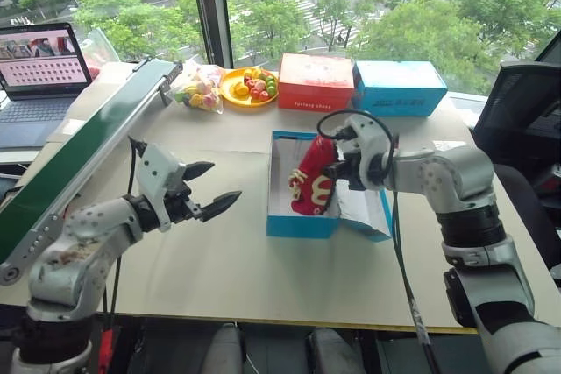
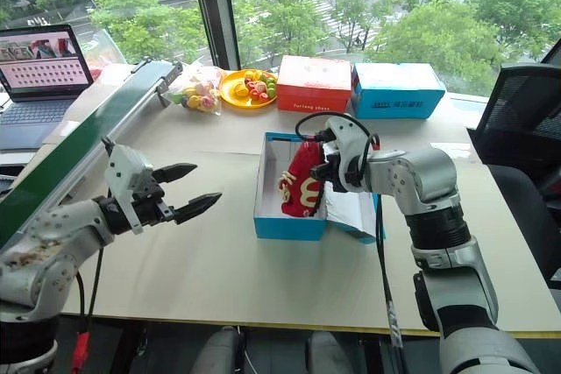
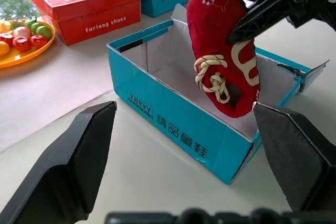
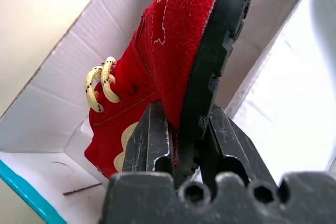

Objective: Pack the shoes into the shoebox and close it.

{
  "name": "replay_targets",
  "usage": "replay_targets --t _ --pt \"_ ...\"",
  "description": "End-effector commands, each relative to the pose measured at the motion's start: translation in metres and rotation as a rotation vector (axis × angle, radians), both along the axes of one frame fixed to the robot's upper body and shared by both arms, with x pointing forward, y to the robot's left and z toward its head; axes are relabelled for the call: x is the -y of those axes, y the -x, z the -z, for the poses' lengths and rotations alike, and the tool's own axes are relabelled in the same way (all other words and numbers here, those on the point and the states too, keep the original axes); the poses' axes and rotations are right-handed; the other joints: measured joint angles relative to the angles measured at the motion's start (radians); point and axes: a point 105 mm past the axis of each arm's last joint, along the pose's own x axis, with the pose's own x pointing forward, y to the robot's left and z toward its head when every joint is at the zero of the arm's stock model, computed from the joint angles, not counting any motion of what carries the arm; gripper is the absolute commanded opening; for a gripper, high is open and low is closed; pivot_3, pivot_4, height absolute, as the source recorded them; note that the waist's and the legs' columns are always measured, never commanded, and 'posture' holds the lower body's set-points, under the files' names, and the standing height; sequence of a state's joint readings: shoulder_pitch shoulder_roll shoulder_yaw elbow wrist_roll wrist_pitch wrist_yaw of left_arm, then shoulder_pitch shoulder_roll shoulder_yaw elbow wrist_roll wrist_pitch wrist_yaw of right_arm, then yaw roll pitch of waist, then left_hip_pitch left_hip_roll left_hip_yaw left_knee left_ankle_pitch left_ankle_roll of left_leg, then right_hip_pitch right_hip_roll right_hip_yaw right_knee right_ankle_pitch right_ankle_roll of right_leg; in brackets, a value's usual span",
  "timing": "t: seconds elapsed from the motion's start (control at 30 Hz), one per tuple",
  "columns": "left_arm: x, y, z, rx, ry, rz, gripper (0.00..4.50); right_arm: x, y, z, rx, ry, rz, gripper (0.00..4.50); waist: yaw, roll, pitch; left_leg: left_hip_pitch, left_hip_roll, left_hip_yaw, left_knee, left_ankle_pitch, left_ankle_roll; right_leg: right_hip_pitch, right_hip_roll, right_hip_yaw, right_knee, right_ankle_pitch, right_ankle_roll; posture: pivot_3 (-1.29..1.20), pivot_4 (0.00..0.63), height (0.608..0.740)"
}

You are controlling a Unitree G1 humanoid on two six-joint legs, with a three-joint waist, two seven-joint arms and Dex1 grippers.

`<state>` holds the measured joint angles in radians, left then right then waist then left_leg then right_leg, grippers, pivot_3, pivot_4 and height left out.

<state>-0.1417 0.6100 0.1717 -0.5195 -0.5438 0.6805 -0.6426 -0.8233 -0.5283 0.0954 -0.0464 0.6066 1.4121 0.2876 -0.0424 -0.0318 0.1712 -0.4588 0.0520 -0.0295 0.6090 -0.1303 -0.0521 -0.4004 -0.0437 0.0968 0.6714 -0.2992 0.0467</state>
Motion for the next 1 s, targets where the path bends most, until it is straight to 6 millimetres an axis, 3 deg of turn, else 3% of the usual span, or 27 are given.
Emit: replay_targets --t 0.03,0.13,0.27,0.33,0.47,0.67,0.83,1.0 --pt "0.003 0.005 -0.013 0.066 0.002 -0.008 4.44 0.009 0.007 0.004 0.005 0.049 0.004 0.29 0.000 0.000 0.000 0.000 0.000 0.000 0.000 0.000 0.000 0.000 0.000 0.000 0.000 0.000 0.000 0.00 0.150 0.739" --pt "0.001 0.006 -0.013 0.066 0.001 -0.033 4.44 0.014 -0.005 0.016 0.031 0.116 0.022 0.29 0.000 0.000 0.000 0.001 0.000 0.000 0.001 0.000 0.000 0.001 0.000 0.000 -0.001 0.000 0.000 0.00 0.150 0.739" --pt "0.001 0.007 -0.015 0.073 -0.004 -0.039 4.44 0.012 -0.027 0.017 0.114 0.168 0.026 0.29 -0.002 -0.001 -0.001 0.008 0.000 0.000 0.000 0.000 0.000 0.008 0.000 0.000 -0.001 0.000 0.000 0.00 0.150 0.739" --pt "0.001 0.007 -0.018 0.082 -0.008 -0.046 4.50 0.006 -0.040 0.016 0.163 0.199 0.014 1.27 -0.005 -0.002 -0.002 0.015 0.000 0.000 0.000 0.000 0.000 0.015 0.000 0.000 -0.003 0.000 0.001 0.00 0.150 0.739" --pt "-0.001 0.007 -0.022 0.093 -0.013 -0.060 4.50 -0.003 -0.055 0.011 0.227 0.213 -0.014 2.55 -0.003 -0.002 -0.002 0.016 0.000 0.001 -0.001 0.004 0.004 0.015 0.000 0.001 -0.006 0.000 0.005 0.00 0.150 0.739" --pt "-0.014 0.006 -0.021 0.091 -0.038 -0.107 4.50 -0.023 -0.072 -0.024 0.376 0.168 -0.022 4.48 -0.003 -0.002 -0.001 0.012 0.000 0.000 -0.003 0.004 0.004 0.012 0.000 0.001 -0.006 0.003 -0.001 0.00 0.150 0.739" --pt "-0.055 -0.009 -0.017 0.090 -0.108 -0.282 4.50 -0.040 -0.071 -0.061 0.476 0.067 -0.051 4.48 -0.003 -0.002 -0.001 0.010 0.000 0.000 -0.008 0.004 0.004 0.008 0.000 0.000 -0.006 0.003 -0.001 0.00 0.150 0.739" --pt "-0.097 -0.026 -0.019 0.100 -0.127 -0.469 4.50 -0.050 -0.054 -0.090 0.500 -0.152 -0.145 4.48 0.000 -0.002 -0.001 0.010 0.000 0.000 -0.010 0.004 0.004 0.008 0.000 0.000 -0.007 0.003 -0.002 0.00 0.150 0.739"
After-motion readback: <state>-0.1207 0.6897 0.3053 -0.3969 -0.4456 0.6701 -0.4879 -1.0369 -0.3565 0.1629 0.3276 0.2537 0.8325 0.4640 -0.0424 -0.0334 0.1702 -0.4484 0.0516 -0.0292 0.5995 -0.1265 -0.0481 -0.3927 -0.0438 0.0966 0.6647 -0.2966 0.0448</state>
